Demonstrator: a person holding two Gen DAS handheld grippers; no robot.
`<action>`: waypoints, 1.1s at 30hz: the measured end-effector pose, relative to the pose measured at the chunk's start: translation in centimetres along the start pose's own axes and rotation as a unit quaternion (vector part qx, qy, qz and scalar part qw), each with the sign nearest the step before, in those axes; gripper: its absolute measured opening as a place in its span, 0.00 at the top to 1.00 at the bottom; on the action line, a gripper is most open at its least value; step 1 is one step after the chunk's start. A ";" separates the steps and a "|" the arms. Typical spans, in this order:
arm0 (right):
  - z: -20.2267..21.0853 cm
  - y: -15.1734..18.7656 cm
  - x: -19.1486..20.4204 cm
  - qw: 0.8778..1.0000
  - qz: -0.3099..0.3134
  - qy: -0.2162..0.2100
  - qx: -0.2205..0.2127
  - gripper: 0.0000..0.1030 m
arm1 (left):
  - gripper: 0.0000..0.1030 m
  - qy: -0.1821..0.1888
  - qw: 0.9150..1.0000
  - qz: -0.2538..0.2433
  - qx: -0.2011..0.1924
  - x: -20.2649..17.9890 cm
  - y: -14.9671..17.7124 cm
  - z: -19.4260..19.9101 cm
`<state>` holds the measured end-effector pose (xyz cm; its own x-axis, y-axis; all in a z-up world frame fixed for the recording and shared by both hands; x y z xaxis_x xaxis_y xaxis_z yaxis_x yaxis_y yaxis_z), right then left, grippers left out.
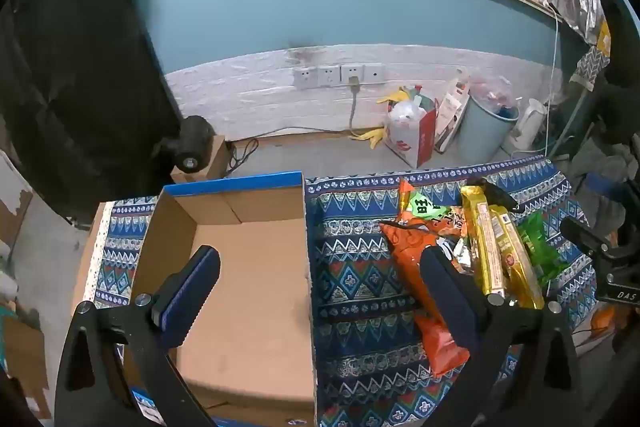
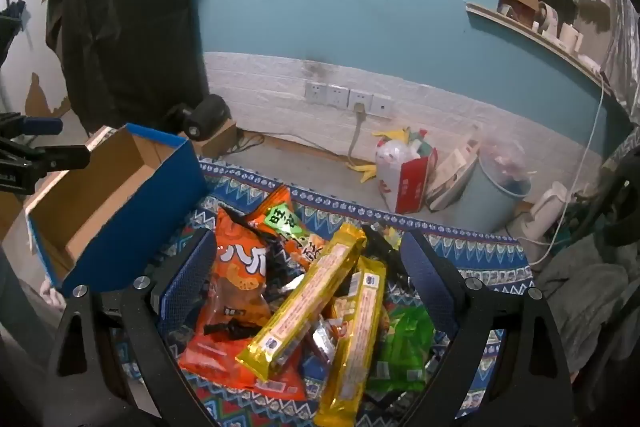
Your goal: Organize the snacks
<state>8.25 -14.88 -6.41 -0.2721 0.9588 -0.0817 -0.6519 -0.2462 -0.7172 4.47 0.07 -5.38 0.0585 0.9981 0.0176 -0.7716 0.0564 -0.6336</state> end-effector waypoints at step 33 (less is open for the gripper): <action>-0.2 0.3 0.0 1.000 0.006 -0.004 0.009 0.11 | 0.02 -0.008 1.000 -0.021 0.007 -0.7 1.0 -0.9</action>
Point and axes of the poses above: each gripper's, at about its wrist camera, not at the fingertips, and z roughly against the way its jaws point, x to its left, y to its underside, the point moved 7 cm from there along -z, roughly the way its jaws point, and after that the axes turned 2 degrees about y, right-handed, at the moved point
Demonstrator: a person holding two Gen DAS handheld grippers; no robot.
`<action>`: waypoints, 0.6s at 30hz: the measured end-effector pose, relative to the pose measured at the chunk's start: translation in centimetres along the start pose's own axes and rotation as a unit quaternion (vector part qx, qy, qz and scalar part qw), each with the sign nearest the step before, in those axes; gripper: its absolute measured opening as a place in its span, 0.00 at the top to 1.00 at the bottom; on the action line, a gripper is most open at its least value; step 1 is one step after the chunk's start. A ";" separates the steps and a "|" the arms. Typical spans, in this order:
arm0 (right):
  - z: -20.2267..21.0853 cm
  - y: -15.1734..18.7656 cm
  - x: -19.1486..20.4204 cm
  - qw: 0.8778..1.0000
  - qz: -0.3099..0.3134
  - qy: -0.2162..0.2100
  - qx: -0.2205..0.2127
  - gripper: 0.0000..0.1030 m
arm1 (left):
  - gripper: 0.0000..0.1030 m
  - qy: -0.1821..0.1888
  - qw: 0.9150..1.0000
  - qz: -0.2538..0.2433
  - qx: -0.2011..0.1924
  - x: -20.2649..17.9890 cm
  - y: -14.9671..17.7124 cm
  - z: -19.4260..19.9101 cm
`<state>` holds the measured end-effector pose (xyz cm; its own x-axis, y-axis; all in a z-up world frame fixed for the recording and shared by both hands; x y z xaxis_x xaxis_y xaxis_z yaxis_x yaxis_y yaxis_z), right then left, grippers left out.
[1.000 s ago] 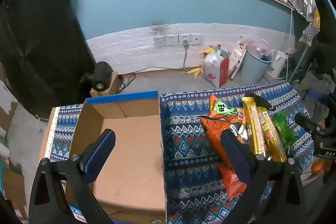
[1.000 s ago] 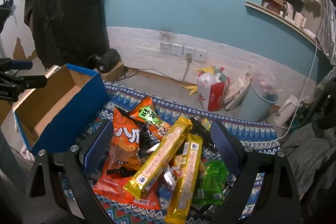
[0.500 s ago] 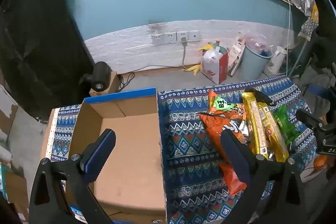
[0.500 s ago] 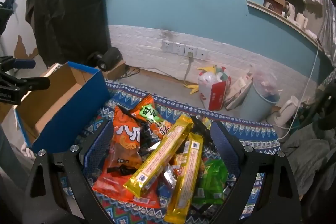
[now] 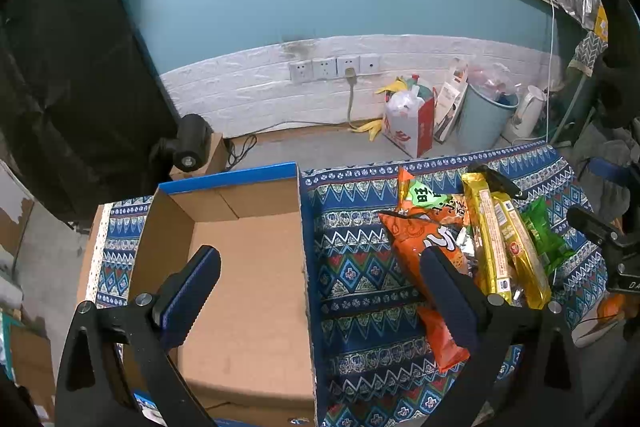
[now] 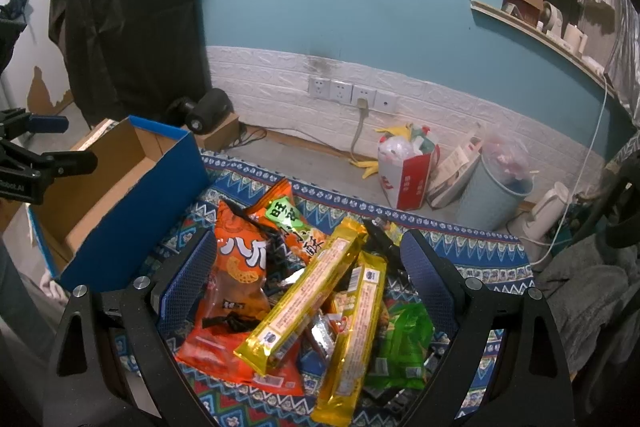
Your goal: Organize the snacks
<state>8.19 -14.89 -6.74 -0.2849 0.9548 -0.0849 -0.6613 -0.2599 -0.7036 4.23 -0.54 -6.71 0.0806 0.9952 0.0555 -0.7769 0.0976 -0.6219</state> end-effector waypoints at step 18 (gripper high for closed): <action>0.0 0.2 -0.2 1.000 0.000 0.003 0.003 0.11 | 0.02 0.001 1.000 0.001 0.001 0.0 0.1 -0.1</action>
Point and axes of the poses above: each gripper's, at about its wrist camera, not at the fingertips, and z roughly against the way its jaws point, x to its left, y to its underside, the point moved 7 cm from there along -z, roughly the way its jaws point, and after that the axes turned 2 degrees about y, right-handed, at the moved point
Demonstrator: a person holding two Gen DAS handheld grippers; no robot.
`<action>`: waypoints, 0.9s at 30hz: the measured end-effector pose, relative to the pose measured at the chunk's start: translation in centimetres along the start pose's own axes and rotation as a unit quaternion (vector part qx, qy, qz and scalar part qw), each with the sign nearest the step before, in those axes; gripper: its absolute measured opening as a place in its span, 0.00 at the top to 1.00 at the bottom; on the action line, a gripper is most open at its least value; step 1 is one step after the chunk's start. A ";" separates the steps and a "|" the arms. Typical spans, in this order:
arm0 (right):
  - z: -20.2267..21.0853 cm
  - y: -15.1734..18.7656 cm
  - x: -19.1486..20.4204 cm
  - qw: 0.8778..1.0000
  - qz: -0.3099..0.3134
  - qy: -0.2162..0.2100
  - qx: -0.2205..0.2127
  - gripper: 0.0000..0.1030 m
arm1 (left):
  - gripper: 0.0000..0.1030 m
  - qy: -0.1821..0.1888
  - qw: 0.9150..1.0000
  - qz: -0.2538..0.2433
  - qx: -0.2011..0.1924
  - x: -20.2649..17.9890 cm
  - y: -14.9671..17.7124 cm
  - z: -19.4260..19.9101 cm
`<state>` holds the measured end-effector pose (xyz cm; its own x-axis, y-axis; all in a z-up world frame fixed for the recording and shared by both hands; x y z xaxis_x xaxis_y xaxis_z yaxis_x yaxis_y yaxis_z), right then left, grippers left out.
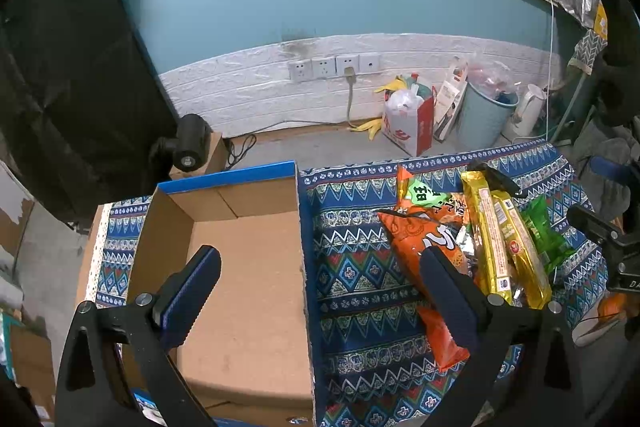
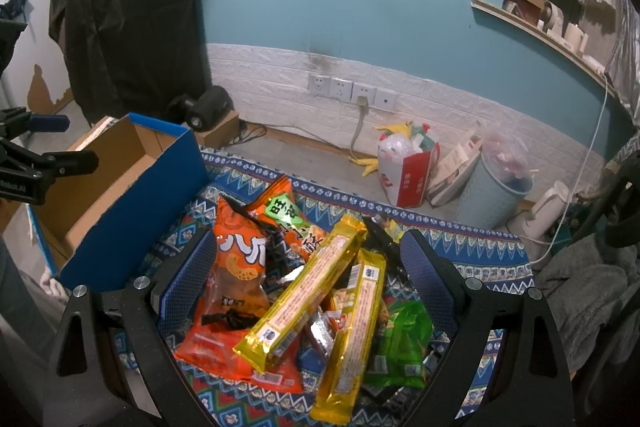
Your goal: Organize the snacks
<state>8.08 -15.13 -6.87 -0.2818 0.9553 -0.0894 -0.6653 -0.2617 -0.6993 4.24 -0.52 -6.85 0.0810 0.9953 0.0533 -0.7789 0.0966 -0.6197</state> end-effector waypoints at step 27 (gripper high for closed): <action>-0.1 0.2 0.0 1.000 0.001 -0.001 0.004 0.11 | 0.02 0.001 1.000 0.000 0.002 -0.1 0.2 -0.1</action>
Point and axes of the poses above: each gripper's, at about its wrist camera, not at the fingertips, and z roughly against the way its jaws point, x to its left, y to its underside, the point moved 7 cm from there along -z, roughly the way its jaws point, and after that the axes turned 2 degrees about y, right-handed, at the moved point
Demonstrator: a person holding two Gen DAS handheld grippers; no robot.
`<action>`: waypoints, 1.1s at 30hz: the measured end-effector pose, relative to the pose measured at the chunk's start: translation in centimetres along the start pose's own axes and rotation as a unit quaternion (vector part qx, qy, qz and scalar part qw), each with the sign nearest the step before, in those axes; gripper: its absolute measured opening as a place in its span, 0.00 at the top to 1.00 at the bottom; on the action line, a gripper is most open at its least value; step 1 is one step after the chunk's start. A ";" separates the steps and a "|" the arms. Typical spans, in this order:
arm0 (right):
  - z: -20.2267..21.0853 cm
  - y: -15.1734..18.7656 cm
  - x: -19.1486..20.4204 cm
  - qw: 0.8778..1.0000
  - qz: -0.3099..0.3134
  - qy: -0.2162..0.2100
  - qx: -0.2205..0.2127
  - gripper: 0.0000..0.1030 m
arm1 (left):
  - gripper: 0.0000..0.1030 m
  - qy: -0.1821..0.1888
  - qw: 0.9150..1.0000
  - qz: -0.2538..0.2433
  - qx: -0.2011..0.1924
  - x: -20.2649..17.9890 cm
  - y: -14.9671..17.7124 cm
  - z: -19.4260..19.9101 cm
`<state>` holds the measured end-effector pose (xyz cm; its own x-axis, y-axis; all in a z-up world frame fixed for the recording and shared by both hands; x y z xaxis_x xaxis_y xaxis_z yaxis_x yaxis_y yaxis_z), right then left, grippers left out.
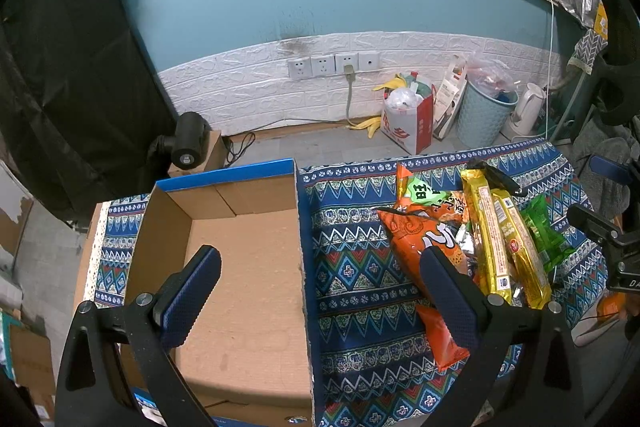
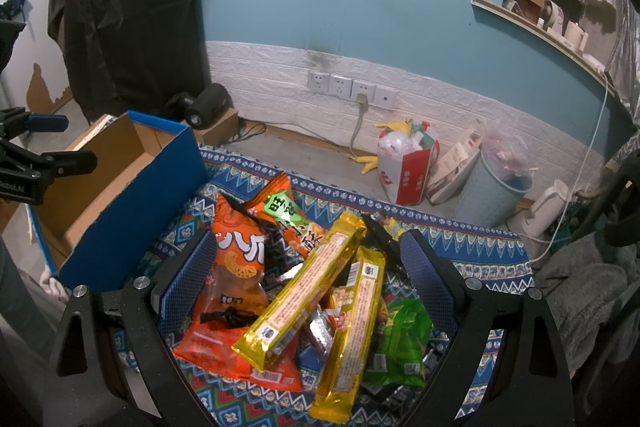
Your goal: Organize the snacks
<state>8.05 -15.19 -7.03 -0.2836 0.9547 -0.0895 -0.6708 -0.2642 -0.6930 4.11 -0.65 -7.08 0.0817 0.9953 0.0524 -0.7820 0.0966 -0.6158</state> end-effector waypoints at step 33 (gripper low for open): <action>-0.3 0.6 0.0 1.000 0.003 -0.006 0.013 0.11 | 0.02 0.002 1.000 0.001 0.012 0.0 0.0 -0.5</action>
<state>7.89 -15.26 -7.66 -0.2961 0.9514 -0.0851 -0.6869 -0.2740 -0.6731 4.39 -0.61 -7.47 0.0824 0.9955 0.0472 -0.7964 0.0943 -0.5973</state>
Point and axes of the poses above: each gripper's, at about its wrist camera, not at the fingertips, and z roughly against the way its jaws point, x to its left, y to its underside, the point moved 7 cm from there along -z, roughly the way its jaws point, and after that the axes turned 2 degrees about y, right-handed, at the moved point
